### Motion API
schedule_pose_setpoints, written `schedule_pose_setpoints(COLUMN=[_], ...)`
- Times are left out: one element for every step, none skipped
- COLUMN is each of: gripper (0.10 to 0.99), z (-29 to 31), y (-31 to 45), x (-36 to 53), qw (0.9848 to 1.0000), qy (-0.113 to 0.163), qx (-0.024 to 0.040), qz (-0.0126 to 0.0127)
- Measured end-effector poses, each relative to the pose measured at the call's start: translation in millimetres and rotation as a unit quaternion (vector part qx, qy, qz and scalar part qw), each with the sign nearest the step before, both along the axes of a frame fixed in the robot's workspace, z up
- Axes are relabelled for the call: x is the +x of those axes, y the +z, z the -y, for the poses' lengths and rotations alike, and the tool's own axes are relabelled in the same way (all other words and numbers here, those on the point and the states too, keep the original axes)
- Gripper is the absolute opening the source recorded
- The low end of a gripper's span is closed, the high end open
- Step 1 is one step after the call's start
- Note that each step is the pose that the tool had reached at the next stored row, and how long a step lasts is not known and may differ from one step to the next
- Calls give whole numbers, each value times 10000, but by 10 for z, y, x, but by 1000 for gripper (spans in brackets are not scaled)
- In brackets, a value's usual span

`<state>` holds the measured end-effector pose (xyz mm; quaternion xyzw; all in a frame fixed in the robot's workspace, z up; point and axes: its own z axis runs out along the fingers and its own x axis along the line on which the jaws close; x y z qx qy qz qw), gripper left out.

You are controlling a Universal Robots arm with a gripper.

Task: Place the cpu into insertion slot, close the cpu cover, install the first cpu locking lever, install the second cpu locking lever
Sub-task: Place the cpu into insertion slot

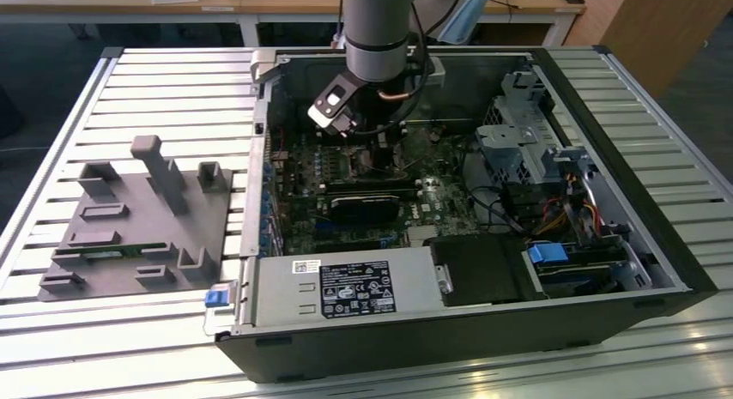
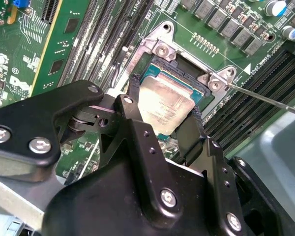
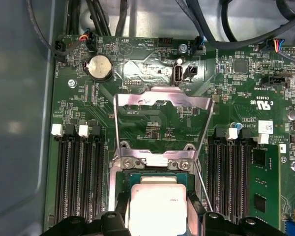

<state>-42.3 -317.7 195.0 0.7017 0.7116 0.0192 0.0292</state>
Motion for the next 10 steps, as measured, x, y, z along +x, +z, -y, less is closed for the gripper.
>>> schedule_pose_setpoints(gripper=[541, 541, 541, 541, 541, 541, 541, 541, 541, 541], z=[-1, -1, -2, -3, -5, -4, -5, -4, -4, -5], y=[-5, -9, -13, -16, -19, -19, -19, -20, -20, -21], x=[-1, -1, -1, -2, -3, -3, -3, -3, -3, -3], qw=[10000, 10000, 10000, 10000, 10000, 10000, 10000, 10000, 10000, 10000], qy=[0, 0, 0, -1, -1, -1, 0, 0, 0, 0], qx=[-1, -2, -3, -3, -3, -4, -4, -4, -4, -3], qz=[0, -1, -1, -1, -1, -2, -2, -2, -2, -2])
